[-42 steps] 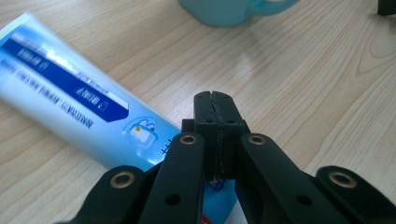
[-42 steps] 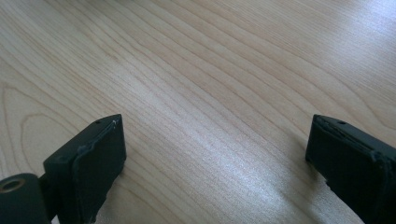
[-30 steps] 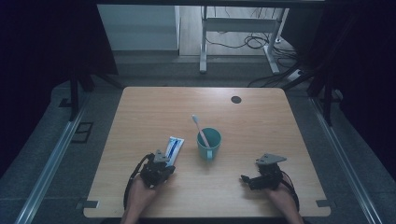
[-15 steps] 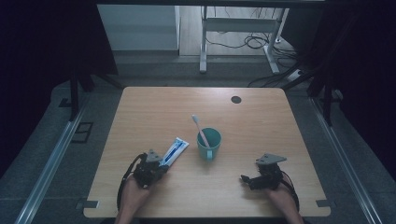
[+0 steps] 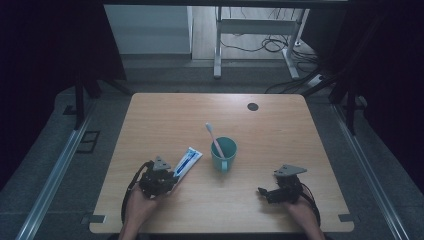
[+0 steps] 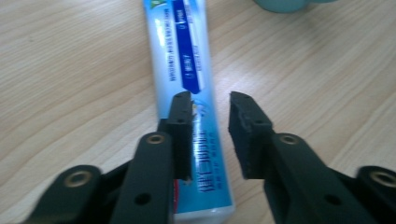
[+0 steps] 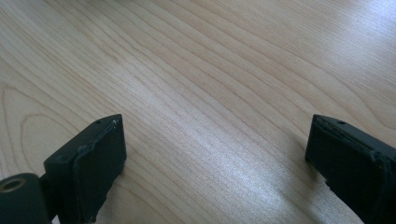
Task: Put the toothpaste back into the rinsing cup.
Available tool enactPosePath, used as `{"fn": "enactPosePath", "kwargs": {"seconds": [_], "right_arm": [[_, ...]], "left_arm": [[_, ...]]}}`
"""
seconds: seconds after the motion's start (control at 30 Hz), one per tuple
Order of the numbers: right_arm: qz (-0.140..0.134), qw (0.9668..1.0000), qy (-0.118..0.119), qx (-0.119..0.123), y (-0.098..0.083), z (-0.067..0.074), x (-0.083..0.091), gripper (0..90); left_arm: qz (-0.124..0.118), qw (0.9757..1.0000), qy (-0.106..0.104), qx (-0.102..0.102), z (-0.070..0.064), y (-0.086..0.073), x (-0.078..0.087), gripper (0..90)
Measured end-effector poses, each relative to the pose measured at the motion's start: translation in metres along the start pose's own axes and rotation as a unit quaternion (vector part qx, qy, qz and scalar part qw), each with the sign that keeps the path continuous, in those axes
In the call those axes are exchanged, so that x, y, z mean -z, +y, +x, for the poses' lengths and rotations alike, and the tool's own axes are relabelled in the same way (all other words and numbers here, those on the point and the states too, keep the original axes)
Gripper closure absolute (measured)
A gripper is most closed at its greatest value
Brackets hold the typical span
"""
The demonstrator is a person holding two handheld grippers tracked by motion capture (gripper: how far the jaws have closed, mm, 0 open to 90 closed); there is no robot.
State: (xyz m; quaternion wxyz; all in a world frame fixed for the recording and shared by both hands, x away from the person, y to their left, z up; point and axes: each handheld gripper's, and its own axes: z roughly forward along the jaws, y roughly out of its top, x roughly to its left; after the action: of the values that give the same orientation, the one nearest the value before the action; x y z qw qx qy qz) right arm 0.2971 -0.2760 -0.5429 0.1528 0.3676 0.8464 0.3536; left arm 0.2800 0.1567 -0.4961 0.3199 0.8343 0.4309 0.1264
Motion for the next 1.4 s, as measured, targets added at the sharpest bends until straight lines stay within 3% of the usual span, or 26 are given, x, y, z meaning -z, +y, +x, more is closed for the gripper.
{"fn": "enactPosePath", "kwargs": {"seconds": [0.17, 0.33, 0.8, 1.13, 1.37, 1.4], "right_arm": [[0.0, 1.0, 0.0, 0.0, 0.0, 0.0, 0.0, 5.1], [0.0, 1.0, 0.0, 0.0, 0.0, 0.0, 0.0, 5.1], [0.0, 1.0, 0.0, -0.001, 0.0, 0.0, 0.0, 5.1], [0.0, 1.0, 0.0, -0.001, 0.0, 0.0, 0.0, 5.1], [0.001, 1.0, 0.0, 0.0, 0.0, 0.0, 0.0, 5.1], [0.0, 1.0, 0.0, 0.0, 0.0, 0.0, 0.0, 5.1]], "left_arm": [[0.014, 0.9999, 0.003, -0.001, 0.005, 0.003, -0.002, 55.5], [0.044, 0.999, 0.005, -0.002, 0.009, 0.01, -0.006, 43.6], [0.114, 0.9934, -0.001, 0.003, 0.012, 0.026, -0.02, 31.5], [0.16, 0.987, -0.004, 0.0, 0.015, 0.042, -0.032, 28.0], [0.194, 0.981, -0.008, 0.001, 0.014, 0.054, -0.042, 25.3], [0.204, 0.9789, -0.007, -0.006, 0.014, 0.056, -0.043, 24.8]]}}
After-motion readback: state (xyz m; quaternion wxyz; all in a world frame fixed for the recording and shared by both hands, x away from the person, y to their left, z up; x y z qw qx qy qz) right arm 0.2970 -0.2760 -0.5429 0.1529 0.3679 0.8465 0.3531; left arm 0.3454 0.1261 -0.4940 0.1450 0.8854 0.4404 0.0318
